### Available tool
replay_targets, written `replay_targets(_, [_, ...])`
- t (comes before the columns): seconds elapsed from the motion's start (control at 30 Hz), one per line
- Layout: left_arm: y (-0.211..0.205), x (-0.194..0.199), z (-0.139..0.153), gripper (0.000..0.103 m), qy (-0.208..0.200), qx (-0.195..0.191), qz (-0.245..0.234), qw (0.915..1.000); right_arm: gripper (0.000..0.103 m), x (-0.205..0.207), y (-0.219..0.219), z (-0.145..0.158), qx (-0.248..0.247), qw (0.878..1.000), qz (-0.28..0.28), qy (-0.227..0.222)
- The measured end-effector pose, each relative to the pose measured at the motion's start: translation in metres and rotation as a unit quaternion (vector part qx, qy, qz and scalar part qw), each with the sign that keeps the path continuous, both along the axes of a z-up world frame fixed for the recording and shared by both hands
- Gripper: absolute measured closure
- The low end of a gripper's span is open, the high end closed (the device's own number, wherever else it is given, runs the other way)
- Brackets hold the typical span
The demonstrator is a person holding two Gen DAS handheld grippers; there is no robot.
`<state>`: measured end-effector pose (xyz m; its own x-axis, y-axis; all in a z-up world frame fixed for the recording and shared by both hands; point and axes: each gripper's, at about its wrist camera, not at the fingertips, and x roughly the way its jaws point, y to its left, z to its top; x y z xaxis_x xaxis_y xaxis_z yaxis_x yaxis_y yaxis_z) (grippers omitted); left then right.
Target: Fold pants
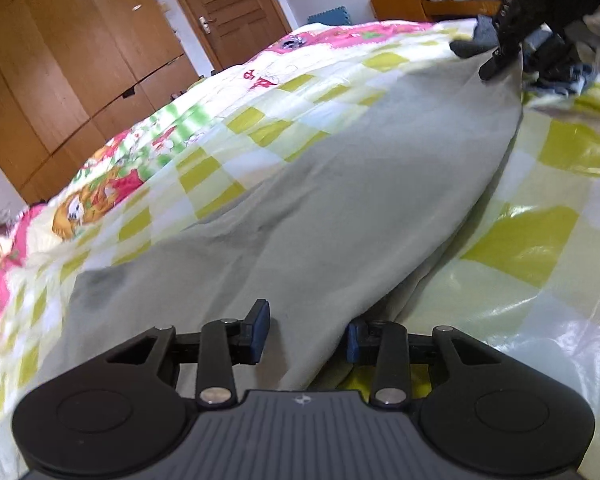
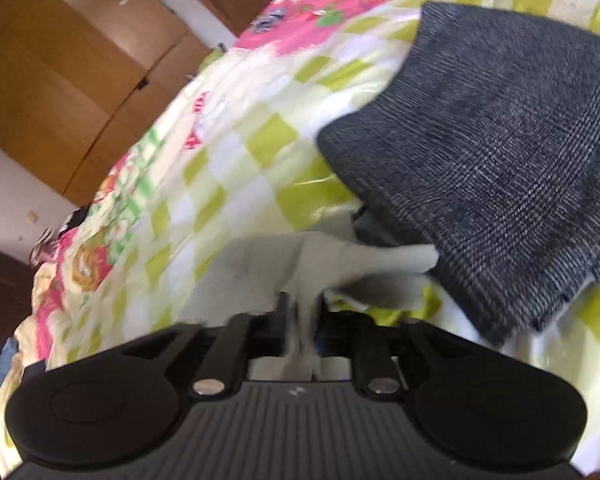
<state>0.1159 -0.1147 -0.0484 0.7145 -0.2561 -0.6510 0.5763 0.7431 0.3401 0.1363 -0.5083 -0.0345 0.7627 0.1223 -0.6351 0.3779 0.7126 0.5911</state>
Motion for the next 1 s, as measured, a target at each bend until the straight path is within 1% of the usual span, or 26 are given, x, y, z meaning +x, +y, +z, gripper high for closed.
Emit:
replay_targets(0.07, [0.01, -0.003, 0.002, 0.052, -0.003, -0.003, 0.005, 1.0, 0.034, -0.005, 0.001, 0.001, 0.001, 1.0, 0.011, -0.011])
replay_targets(0.1, [0.015, -0.004, 0.003, 0.052, -0.007, -0.003, 0.007, 0.9999, 0.031, -0.003, 0.002, 0.0, 0.002, 1.0, 0.016, -0.009])
replay_targets(0.13, [0.019, -0.005, 0.004, 0.051, -0.01, -0.001, 0.009, 0.9999, 0.031, 0.001, 0.002, -0.003, 0.003, 1.0, 0.014, -0.004])
replay_targets(0.17, [0.024, -0.006, 0.004, 0.051, -0.011, 0.001, 0.014, 0.9998, 0.031, 0.004, 0.002, -0.008, 0.015, 1.0, 0.011, -0.003])
replay_targets(0.27, [0.035, -0.009, 0.007, 0.051, -0.01, -0.005, 0.031, 0.9995, 0.031, 0.01, -0.002, -0.024, 0.062, 0.998, -0.016, -0.02])
replay_targets(0.33, [0.037, -0.008, 0.008, 0.05, -0.01, -0.01, 0.037, 0.9992, 0.034, 0.009, -0.006, -0.034, 0.076, 0.996, -0.033, -0.035])
replay_targets(0.37, [0.036, -0.006, 0.007, 0.051, -0.009, -0.013, 0.039, 0.9991, 0.036, 0.008, -0.006, -0.035, 0.076, 0.996, -0.037, -0.039])
replay_targets(0.47, [0.028, -0.001, 0.008, 0.05, -0.012, -0.021, 0.036, 0.9991, 0.036, -0.007, -0.007, -0.031, 0.077, 0.995, -0.037, -0.042])
replay_targets(0.57, [0.02, 0.003, 0.006, 0.05, -0.008, -0.031, 0.029, 0.9991, 0.036, -0.015, -0.011, -0.03, 0.059, 0.996, -0.045, -0.05])
replay_targets(0.6, [0.017, 0.004, 0.004, 0.05, -0.008, -0.026, 0.026, 0.9993, 0.037, -0.012, -0.016, -0.033, 0.067, 0.995, -0.05, -0.054])
replay_targets(0.63, [0.014, 0.004, 0.002, 0.05, -0.007, -0.021, 0.023, 0.9995, 0.04, -0.01, -0.02, -0.037, 0.079, 0.993, -0.059, -0.059])
replay_targets(0.67, [0.012, 0.004, 0.0, 0.05, -0.007, -0.017, 0.021, 0.9996, 0.045, -0.007, -0.023, -0.039, 0.091, 0.991, -0.068, -0.064])
replay_targets(0.7, [0.01, 0.003, 0.0, 0.05, -0.007, -0.014, 0.021, 0.9997, 0.053, -0.002, -0.025, -0.041, 0.102, 0.99, -0.075, -0.066])
replay_targets(0.73, [0.009, 0.002, 0.0, 0.05, -0.008, -0.013, 0.021, 0.9997, 0.081, 0.002, -0.026, -0.042, 0.115, 0.988, -0.083, -0.065])
replay_targets(0.77, [0.009, 0.002, 0.0, 0.05, -0.007, -0.013, 0.021, 0.9997, 0.098, 0.003, -0.027, -0.041, 0.133, 0.985, -0.088, -0.07])
replay_targets(0.8, [0.009, 0.002, 0.001, 0.05, -0.006, -0.014, 0.024, 0.9996, 0.098, 0.005, -0.027, -0.036, 0.146, 0.981, -0.093, -0.086])
replay_targets(0.83, [0.01, 0.002, 0.002, 0.05, -0.006, -0.016, 0.026, 0.9995, 0.098, 0.007, -0.026, -0.027, 0.143, 0.98, -0.095, -0.103])
replay_targets(0.93, [0.015, 0.003, 0.003, 0.05, -0.018, -0.021, 0.038, 0.9989, 0.098, 0.013, -0.015, 0.012, 0.093, 0.981, -0.08, -0.15])
replay_targets(1.0, [0.025, 0.004, 0.003, 0.05, -0.018, -0.035, 0.054, 0.9977, 0.098, 0.02, -0.003, 0.034, 0.071, 0.981, -0.064, -0.167])
